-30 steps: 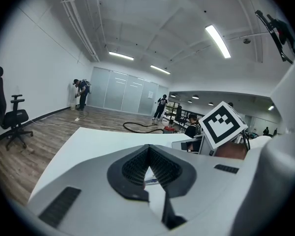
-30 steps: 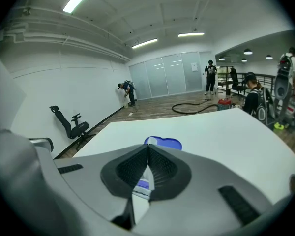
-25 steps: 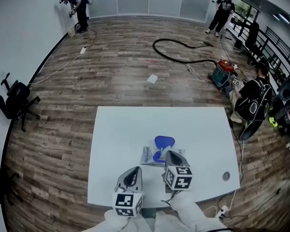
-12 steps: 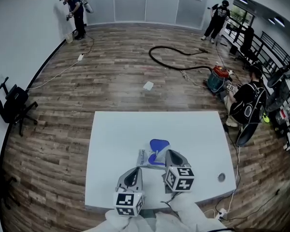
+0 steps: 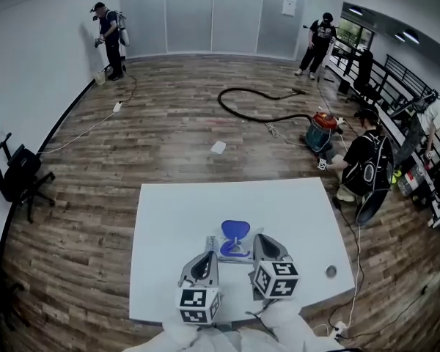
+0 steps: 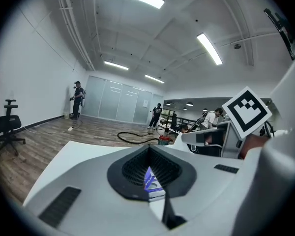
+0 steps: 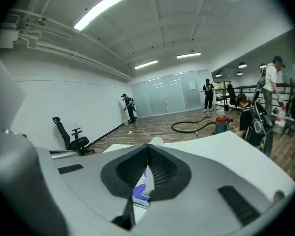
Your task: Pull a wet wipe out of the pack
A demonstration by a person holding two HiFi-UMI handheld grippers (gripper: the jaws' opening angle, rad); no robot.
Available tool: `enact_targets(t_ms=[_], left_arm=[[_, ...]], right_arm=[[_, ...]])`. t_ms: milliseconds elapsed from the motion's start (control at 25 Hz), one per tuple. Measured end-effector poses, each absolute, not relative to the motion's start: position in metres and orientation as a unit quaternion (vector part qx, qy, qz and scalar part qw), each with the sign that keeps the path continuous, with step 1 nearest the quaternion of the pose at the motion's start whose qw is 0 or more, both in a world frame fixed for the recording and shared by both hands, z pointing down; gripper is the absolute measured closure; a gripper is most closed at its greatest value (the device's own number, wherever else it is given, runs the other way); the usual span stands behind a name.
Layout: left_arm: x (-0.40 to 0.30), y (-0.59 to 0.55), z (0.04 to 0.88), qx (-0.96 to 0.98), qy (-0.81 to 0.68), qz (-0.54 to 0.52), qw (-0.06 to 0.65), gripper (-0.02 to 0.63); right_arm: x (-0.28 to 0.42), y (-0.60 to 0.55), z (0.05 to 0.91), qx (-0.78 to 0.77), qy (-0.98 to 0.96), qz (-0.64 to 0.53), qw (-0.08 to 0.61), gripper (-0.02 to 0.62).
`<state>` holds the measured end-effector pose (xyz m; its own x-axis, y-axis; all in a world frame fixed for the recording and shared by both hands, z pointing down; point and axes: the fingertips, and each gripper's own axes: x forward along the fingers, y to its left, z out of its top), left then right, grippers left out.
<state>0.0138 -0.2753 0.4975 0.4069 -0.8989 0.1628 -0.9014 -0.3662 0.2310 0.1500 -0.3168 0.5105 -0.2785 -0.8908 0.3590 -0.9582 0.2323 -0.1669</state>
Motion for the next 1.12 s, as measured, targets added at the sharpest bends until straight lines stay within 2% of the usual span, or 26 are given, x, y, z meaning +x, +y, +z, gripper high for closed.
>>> enact_targets(t_ms=[640, 1120], left_arm=[[0.067, -0.266, 0.491, 0.863, -0.487, 0.017, 0.132, 0.607], [0.077, -0.273, 0.489, 0.862, -0.489, 0.017, 0.131, 0.607]], right_arm=[[0.179, -0.262, 0.501, 0.626, -0.758, 0.168, 0.065, 0.584], [0.191, -0.262, 0.503, 0.631, -0.754, 0.172, 0.061, 0.584]])
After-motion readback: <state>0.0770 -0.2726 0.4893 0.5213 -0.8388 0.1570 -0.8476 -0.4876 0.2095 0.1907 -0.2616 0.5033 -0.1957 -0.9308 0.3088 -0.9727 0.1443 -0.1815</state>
